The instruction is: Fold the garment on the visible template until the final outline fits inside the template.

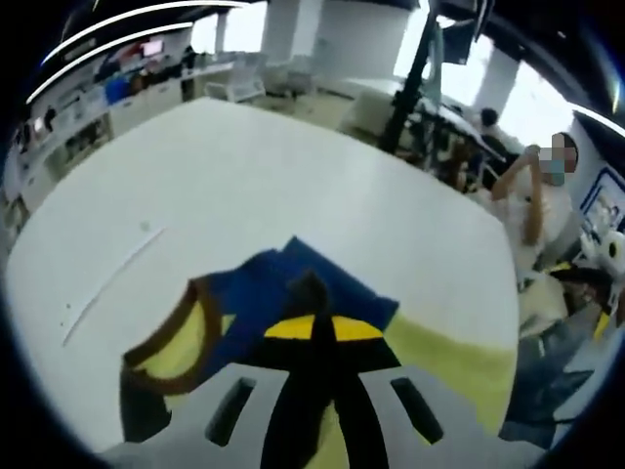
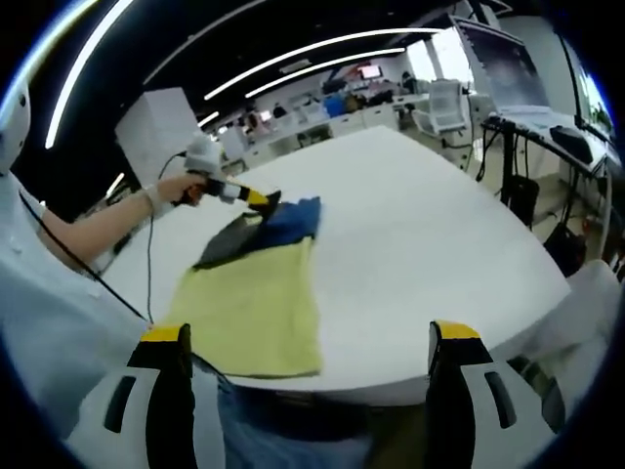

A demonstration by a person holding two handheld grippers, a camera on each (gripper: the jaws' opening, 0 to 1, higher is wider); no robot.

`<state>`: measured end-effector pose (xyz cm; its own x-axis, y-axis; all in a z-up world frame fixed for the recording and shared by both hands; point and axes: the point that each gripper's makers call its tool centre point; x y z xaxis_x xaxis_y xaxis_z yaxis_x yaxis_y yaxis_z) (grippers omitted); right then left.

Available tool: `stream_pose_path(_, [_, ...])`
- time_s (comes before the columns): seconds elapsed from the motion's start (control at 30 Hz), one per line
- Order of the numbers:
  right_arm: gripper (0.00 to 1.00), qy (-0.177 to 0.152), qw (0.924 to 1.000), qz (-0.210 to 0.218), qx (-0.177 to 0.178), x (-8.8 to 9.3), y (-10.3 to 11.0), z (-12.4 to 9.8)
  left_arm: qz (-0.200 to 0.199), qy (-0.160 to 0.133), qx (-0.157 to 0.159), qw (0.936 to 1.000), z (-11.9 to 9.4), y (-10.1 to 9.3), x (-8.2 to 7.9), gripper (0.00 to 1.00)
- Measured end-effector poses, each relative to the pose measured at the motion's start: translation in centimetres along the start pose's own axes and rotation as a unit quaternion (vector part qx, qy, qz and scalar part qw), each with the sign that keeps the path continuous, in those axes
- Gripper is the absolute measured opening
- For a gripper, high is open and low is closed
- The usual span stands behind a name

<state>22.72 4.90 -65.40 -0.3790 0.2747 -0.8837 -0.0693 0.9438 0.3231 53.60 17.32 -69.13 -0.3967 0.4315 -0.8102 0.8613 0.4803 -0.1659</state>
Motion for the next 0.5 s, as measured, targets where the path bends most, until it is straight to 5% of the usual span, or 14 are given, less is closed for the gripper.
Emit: stream_pose_path(0.5, [0.97, -0.002, 1.0, 0.004, -0.002, -0.3, -0.4, 0.3, 0.005, 0.014, 0.023, 0.9996, 1.3, -1.9, -0.1, 0.07])
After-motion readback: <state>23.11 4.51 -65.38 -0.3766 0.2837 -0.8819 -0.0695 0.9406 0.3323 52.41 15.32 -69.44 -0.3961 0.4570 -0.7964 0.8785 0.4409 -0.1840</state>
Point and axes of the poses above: the point that each gripper's makers call its tool centre point, and the gripper's own axes: z roughly forward along the fingers, y roughly to its left, x roughly out of its underside, and after that the axes turned 12 degrees about -y, right-handed
